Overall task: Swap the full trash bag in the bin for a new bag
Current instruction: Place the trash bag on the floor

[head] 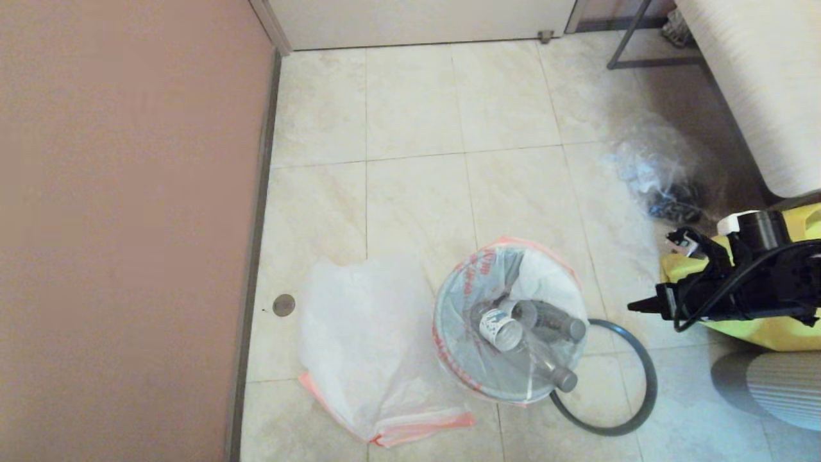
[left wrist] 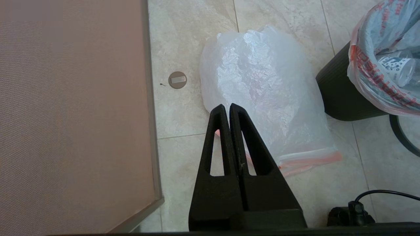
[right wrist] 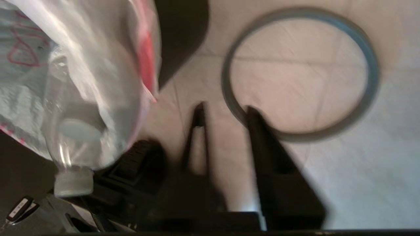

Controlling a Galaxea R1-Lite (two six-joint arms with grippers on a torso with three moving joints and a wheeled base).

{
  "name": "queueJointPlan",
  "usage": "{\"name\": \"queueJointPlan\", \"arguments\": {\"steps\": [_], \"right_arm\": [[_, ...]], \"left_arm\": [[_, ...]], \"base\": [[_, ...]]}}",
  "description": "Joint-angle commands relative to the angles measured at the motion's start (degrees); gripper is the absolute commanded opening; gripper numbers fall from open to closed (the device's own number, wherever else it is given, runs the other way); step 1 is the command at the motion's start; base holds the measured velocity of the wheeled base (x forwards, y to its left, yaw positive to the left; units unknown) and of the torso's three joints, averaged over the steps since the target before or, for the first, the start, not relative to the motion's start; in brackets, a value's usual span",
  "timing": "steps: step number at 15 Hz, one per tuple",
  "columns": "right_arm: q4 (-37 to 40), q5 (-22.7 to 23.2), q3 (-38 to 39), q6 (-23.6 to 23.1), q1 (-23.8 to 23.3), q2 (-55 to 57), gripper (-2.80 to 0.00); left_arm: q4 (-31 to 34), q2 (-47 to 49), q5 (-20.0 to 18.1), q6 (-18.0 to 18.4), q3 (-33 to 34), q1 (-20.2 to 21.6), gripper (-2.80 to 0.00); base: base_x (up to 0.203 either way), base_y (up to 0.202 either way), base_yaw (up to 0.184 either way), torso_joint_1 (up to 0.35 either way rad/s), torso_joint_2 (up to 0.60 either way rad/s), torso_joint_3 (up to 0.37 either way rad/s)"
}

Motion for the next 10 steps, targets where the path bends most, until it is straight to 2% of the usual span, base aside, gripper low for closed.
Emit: {"name": "queueJointPlan", "arguments": {"steps": [1,5,7,10], "right_arm": [[-1.2,0.13,-0.74,0.09,2.01,1.92,0.0],[-10.28,-1.46,0.13,0.01,4.06,4.83,0.0],[-10.84,-4.23,-0.59,-0.26,5.23,6.66,0.0],[-10.94,-4.57,-0.62,-0.3,6.25,7.4,0.0]], "left_arm": [[-0.02,0.07,0.0,0.0,0.44,0.0,-2.8],[-0.02,0.07,0.0,0.0,0.44,0.0,-2.8],[-0.02,0.07,0.0,0.0,0.44,0.0,-2.8],[-0.02,0.07,0.0,0.0,0.44,0.0,-2.8]], "base": [[0.0,0.0,0.0,0.0,0.0,0.0],[0.0,0.0,0.0,0.0,0.0,0.0],[0.0,0.0,0.0,0.0,0.0,0.0],[0.0,0.0,0.0,0.0,0.0,0.0]]}}
